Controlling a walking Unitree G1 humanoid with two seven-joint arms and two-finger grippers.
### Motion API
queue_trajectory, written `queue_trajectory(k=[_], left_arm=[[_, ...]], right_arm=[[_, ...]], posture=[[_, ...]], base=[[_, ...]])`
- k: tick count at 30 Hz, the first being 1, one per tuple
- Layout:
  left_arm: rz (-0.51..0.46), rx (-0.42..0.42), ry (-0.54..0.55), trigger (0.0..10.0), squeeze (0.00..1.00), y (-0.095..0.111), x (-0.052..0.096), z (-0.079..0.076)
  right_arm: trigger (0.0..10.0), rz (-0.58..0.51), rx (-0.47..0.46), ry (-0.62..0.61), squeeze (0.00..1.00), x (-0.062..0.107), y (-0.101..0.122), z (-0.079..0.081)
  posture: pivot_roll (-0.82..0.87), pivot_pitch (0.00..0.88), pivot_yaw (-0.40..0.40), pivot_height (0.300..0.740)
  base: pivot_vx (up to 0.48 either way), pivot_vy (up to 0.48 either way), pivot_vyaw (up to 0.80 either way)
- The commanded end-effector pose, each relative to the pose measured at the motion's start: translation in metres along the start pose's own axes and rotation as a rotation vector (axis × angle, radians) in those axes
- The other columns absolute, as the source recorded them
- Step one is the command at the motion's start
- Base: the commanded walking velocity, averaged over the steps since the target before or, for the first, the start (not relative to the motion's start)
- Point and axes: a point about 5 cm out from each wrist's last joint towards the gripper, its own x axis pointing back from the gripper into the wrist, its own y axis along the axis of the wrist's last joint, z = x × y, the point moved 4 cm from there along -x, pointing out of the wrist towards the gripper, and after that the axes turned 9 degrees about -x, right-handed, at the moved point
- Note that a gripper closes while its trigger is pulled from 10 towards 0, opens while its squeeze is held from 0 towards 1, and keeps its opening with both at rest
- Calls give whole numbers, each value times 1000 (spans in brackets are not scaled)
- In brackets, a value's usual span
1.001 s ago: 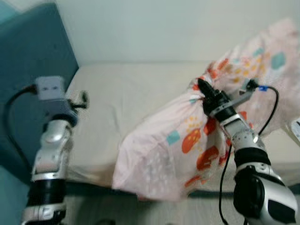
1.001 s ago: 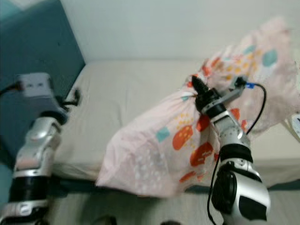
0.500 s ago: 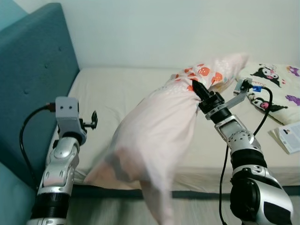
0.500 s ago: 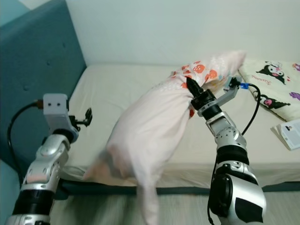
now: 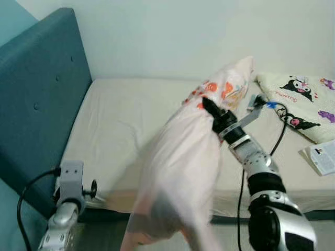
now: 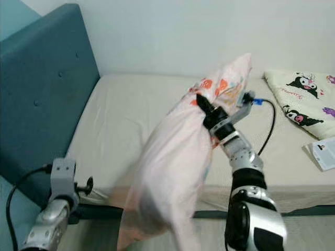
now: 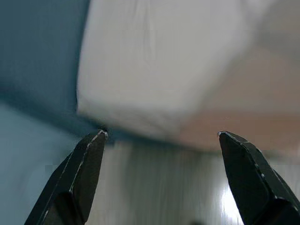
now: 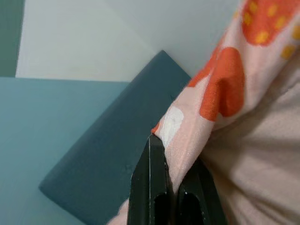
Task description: Clean up the room
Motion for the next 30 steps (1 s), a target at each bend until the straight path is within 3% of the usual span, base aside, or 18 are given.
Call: queue_trajectory(k=[1,2,4,5,7,13,18,24,26,30], left_arm=[[98,11,10,10000,0,-31,7,-2],[98,11,10,10000,0,-31,7,-2],[198,13,21,10000,0,-62,15,0],[198,13,21,10000,0,-62,15,0],[283,25,41,10000,0,-85,22,3],[371,57,57,10000,0,-108,32,3],[380,57,54,10000,0,-112,34,2],[457,61,17,10000,0,-133,46,-5],[478,69,13,10000,0,-137,49,-8],[439,91,-8,10000,0,-129,43,-15]], right_arm=[[10000,-6,43,40,0,-4,0,10],[10000,-6,43,40,0,-4,0,10],[10000,14,33,26,0,-1,-15,6],[10000,14,33,26,0,-1,-15,6],[10000,27,25,5,0,0,-26,3],[10000,-7,-18,8,0,-4,-30,6],[10000,-13,-21,12,0,-5,-28,9],[10000,5,63,75,0,-21,-10,28],[10000,-23,54,54,0,-20,-6,24],[10000,-23,38,12,0,-9,-18,11]], posture=[[16,0,-48,740],[16,0,-48,740],[7,0,-48,740],[7,0,-48,740],[8,0,-58,740],[10,0,-68,740],[10,0,-68,740],[-13,0,-58,740],[-1,0,-68,740],[2,0,-62,740]], base=[[0,0,0],[0,0,0],[0,0,375],[0,0,750],[0,0,750],[0,0,749],[0,0,750],[0,0,750],[0,0,750],[0,-77,747]])
